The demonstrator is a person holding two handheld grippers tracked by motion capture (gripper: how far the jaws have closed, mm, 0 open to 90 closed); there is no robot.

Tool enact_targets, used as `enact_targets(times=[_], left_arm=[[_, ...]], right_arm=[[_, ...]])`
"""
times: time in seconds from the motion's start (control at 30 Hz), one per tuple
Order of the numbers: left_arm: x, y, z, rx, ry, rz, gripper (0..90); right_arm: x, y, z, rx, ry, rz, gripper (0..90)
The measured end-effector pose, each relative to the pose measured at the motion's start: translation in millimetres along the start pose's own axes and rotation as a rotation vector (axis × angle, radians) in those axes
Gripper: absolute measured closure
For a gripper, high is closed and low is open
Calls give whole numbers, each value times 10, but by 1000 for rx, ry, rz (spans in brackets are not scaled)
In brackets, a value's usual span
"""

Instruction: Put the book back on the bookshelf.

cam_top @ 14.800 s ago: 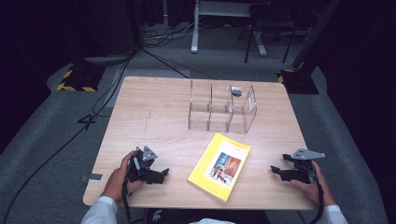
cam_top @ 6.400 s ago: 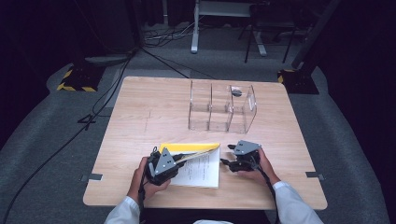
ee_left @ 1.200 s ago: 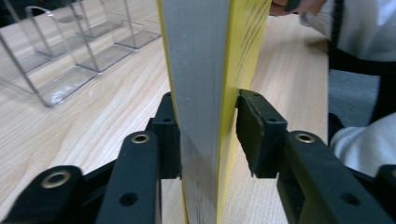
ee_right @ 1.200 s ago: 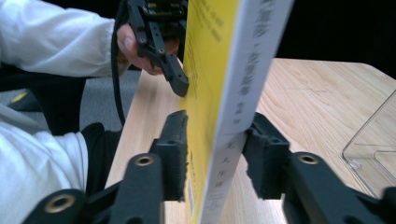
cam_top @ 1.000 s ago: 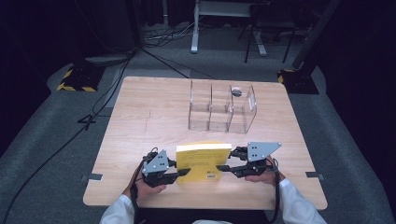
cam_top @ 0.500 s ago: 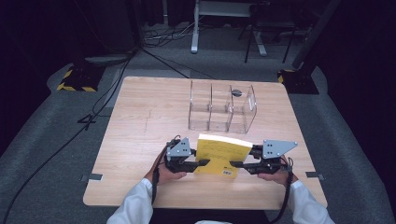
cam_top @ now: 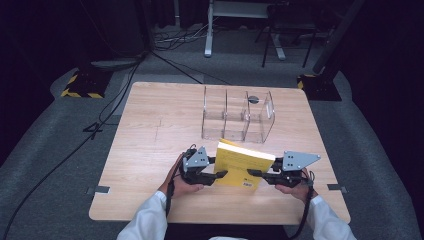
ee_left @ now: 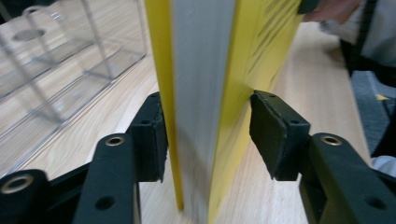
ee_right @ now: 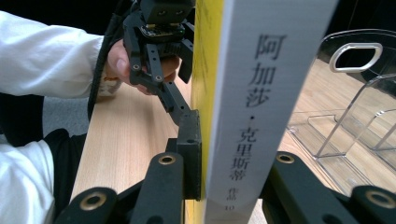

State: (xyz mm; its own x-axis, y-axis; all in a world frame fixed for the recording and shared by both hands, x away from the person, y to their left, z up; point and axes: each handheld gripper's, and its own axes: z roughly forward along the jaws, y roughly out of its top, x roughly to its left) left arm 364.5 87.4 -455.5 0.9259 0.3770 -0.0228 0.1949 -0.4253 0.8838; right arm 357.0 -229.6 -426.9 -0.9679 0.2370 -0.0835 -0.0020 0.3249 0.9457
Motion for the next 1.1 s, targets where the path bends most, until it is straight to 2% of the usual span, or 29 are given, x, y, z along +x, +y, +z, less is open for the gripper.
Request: enact_targets(times=[0.07, 0.1, 0.13, 0.17, 0.3, 0.37, 0.43, 0.47, 0.53, 0.57, 0.67, 0.77, 0.87, 0.9, 1.0, 1.03, 1.1], left_arm=[[3, -40, -66, 20, 26, -28, 459], [-7, -66, -108, 33, 51, -31, 446], [-7, -66, -108, 33, 51, -31, 431], [-18, -110, -166, 52, 87, -46, 415], [-44, -240, -325, 92, 144, -94, 360], [-55, -319, -408, 120, 176, -109, 294], [-53, -419, -503, 137, 209, -143, 277], [-53, -419, -503, 137, 209, -143, 259], [-27, -523, -586, 163, 240, -192, 242], [-16, -601, -644, 185, 269, -212, 219], [-22, -681, -699, 206, 274, -224, 204], [-38, -776, -766, 239, 303, -222, 195], [-60, -861, -792, 244, 318, -259, 182], [-54, -886, -792, 268, 339, -262, 182], [-51, -900, -788, 270, 343, -264, 178], [-52, -912, -780, 269, 345, -278, 172], [-42, -923, -780, 268, 348, -281, 168]], right_arm=[[11, -3, -4, -2, -5, -3, 758], [20, 0, -11, 2, -3, -9, 758], [26, 3, -10, 4, -6, -9, 759], [29, 6, -9, 5, -10, -6, 758], [33, 8, -1, 6, -48, 16, 758], [32, 5, -3, 7, -64, 26, 758], [40, 0, -8, 2, -83, 28, 759], [40, 0, -8, 2, -83, 28, 759], [46, 1, -13, 0, -101, 30, 759], [47, 6, -20, 0, -116, 32, 760], [52, 14, -31, 3, -136, 34, 760], [38, 13, -54, -1, -165, 43, 761], [22, 10, -86, -4, -214, 47, 762], [19, 10, -97, -1, -230, 49, 762], [-5, 7, -125, -4, -252, 52, 762], [-19, 5, -156, -8, -269, 58, 762], [-28, 5, -173, -8, -273, 55, 762]])
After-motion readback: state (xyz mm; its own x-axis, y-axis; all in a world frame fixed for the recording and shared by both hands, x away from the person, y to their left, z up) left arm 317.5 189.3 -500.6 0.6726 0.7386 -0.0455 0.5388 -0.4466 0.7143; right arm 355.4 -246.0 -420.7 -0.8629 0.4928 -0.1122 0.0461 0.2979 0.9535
